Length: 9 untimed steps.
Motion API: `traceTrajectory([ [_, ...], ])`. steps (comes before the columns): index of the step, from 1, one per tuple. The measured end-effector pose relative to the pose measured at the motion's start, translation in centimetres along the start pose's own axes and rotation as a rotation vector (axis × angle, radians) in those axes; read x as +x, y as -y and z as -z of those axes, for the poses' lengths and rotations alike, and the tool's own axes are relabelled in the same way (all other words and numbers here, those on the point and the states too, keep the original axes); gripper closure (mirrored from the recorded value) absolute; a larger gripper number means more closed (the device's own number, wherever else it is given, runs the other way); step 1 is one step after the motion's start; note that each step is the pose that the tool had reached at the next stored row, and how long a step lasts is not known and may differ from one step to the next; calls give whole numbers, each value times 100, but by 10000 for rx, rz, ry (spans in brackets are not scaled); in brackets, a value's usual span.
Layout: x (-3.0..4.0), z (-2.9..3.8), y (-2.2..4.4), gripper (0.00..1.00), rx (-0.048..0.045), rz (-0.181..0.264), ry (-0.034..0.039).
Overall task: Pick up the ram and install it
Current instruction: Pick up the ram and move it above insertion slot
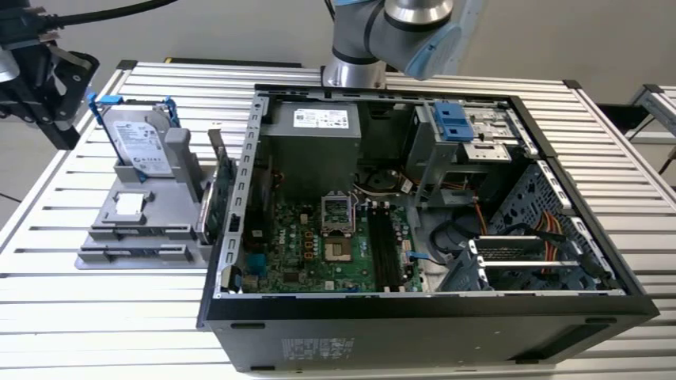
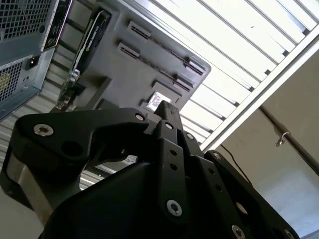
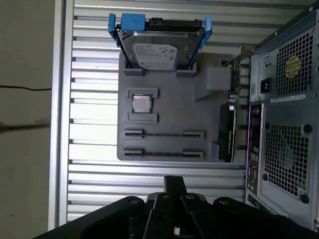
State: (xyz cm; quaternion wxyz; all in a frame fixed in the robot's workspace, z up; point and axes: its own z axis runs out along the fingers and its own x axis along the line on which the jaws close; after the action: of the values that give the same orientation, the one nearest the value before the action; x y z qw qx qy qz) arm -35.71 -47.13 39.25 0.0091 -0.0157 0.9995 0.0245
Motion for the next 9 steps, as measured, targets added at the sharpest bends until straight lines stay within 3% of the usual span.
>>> traceTrajectory([
  [9,0,0,0,100,-9,554,-27],
])
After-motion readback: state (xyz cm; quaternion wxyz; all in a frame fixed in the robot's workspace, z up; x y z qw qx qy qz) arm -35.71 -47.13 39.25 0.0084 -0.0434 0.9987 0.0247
